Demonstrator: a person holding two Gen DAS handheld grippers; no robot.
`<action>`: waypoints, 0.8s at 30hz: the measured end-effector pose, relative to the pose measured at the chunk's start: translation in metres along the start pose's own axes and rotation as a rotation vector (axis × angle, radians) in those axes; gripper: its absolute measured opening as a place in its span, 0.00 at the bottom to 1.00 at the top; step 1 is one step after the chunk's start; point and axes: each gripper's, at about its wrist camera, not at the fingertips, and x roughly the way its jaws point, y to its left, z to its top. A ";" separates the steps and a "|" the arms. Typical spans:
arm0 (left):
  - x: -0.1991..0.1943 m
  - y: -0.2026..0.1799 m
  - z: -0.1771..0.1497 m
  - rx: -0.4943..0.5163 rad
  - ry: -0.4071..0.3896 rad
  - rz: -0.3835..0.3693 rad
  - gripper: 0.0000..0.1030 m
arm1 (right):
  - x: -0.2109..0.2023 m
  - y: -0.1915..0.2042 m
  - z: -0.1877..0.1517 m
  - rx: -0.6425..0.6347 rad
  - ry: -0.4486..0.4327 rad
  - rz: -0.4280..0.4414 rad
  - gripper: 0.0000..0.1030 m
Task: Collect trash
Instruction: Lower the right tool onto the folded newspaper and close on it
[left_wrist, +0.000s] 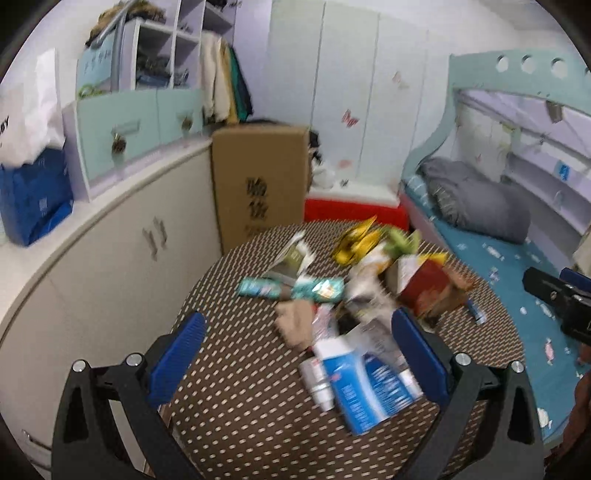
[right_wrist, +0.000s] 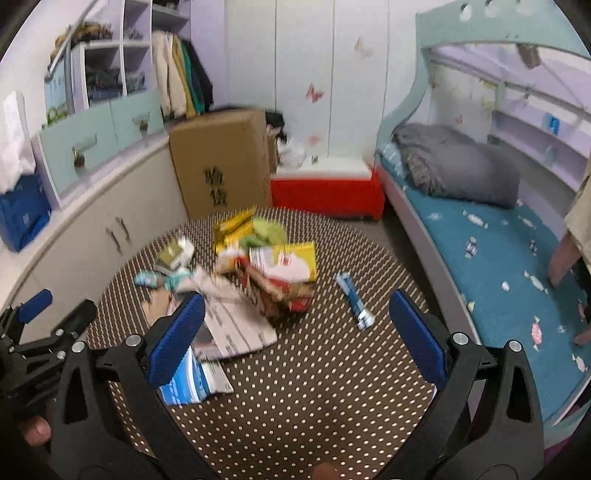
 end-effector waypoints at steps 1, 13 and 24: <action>0.006 0.005 -0.004 -0.003 0.019 0.006 0.96 | 0.010 0.002 -0.004 -0.001 0.028 0.016 0.95; 0.059 0.021 -0.025 0.008 0.146 0.024 0.96 | 0.089 0.040 -0.038 -0.084 0.197 0.154 0.95; 0.069 0.031 -0.038 -0.010 0.194 0.040 0.96 | 0.137 0.104 -0.020 -0.234 0.187 0.199 0.80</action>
